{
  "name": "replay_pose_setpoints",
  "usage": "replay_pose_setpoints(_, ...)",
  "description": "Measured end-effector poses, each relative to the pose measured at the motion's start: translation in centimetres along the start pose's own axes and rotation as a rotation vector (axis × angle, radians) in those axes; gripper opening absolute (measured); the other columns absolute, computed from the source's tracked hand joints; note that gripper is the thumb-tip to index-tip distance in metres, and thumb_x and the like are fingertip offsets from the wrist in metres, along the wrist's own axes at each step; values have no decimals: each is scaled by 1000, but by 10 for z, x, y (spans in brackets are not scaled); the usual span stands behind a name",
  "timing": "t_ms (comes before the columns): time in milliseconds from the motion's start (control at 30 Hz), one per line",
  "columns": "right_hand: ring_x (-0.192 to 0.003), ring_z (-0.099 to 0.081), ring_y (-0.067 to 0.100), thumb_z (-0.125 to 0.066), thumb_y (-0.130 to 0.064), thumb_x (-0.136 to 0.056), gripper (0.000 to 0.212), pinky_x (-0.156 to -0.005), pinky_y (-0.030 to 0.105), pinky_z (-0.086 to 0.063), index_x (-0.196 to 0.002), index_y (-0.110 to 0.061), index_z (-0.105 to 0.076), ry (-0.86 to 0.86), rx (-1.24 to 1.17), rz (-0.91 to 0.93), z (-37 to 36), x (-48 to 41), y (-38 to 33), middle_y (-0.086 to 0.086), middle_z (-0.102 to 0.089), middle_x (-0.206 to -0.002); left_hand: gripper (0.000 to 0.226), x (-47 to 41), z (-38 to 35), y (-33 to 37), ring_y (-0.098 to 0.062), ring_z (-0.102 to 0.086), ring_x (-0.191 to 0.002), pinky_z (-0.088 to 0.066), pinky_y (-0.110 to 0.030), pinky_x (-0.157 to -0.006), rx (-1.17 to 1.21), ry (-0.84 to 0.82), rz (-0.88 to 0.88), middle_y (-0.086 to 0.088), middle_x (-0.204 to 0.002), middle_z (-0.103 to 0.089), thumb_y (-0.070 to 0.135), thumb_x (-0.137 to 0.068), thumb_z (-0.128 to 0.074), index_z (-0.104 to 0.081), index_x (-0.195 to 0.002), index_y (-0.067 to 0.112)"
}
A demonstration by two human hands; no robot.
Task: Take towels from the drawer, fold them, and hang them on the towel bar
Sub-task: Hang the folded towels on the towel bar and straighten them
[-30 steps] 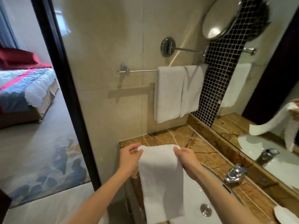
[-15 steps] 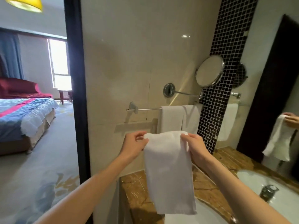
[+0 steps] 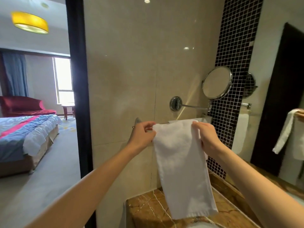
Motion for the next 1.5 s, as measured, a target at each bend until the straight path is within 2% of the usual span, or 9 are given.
replay_pose_setpoints(67, -81, -55, 37, -51, -15, -88, 44, -72, 48, -46, -113, 21, -48, 15, -40, -2, -3, -13, -4, 44, -53, -102, 38, -12, 1, -2, -18, -61, -105, -54, -32, -83, -30, -2, -22, -7, -112, -65, 3, -84, -56, -61, -121, 8)
replay_pose_setpoints(100, -96, -34, 19, -51, -16, -88, 45, -71, 43, -19, -114, 21, -47, 24, -58, -9, -5, -20, -4, 46, -48, -112, 38, -19, 1, -3, -17, -61, -104, -54, -33, -85, -43, -3, -35, -6, -113, -65, 3, -84, -56, -62, -121, 10)
replay_pose_setpoints(133, -119, -44, 53, -50, -17, -89, 44, -96, 69, -32, -115, 19, -49, 28, -74, -20, -6, -28, -4, 43, -46, -119, 38, -26, 2, -4, -16, -62, -103, -53, -32, -84, -55, -6, -49, -5, -112, -66, 3, -84, -56, -62, -121, 10)
replay_pose_setpoints(400, -82, -65, 34, -53, -13, -90, 30, -78, 43, -54, -105, 11, -63, -1, -183, -105, -26, -97, 7, 27, -68, -98, 30, -86, 5, -20, -4, -64, -93, -49, -10, -73, -145, 44, -158, 8, -99, -68, 5, -85, -64, -67, -112, 16)
replay_pose_setpoints(500, -83, -62, 32, -54, -11, -88, 29, -91, 54, -49, -106, 8, -65, -29, -150, -161, -36, -116, 16, 24, -66, -96, 29, -101, 9, -33, 5, -63, -88, -46, -4, -68, -187, 71, -174, 14, -92, -68, 5, -84, -64, -70, -108, 19)
replay_pose_setpoints(733, -99, -62, 34, -57, -13, -90, 33, -89, 39, -49, -117, 5, -58, -65, -42, -298, -53, -162, 46, 20, -64, -105, 25, -138, 7, -62, -10, -65, -98, -52, -28, -89, -409, 61, -181, 3, -106, -71, 14, -88, -62, -70, -111, 17)
replay_pose_setpoints(1067, -91, -50, 28, -55, -10, -90, 29, -79, 37, -40, -115, 5, -57, -122, -27, -392, -64, -213, 73, 16, -51, -99, 20, -177, -3, -92, -10, -66, -89, -54, -30, -80, -521, 32, -171, 3, -96, -73, 14, -86, -61, -73, -101, 19)
replay_pose_setpoints(1267, -78, -67, 27, -51, -17, -95, 22, -69, 37, -51, -98, 2, -63, -252, -157, -483, -72, -234, 77, 14, -72, -82, 20, -189, 0, -104, -11, -66, -82, -54, -29, -74, -529, 78, -103, 5, -91, -72, 17, -86, -57, -73, -98, 21)
replay_pose_setpoints(1500, -89, -66, 29, -58, -16, -91, 24, -74, 38, -52, -108, 0, -63, -265, -98, -511, -68, -238, 80, 17, -71, -104, 18, -196, -4, -96, -16, -67, -76, -55, -31, -69, -414, 103, -51, 2, -80, -71, 12, -86, -54, -71, -91, 16)
Point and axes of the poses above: each hand's wrist, its own x-axis away from the middle knuckle, its own z-axis out of the back of the hand, y = z × x, the point moved 4 cm from there along -x, towards the middle knuckle
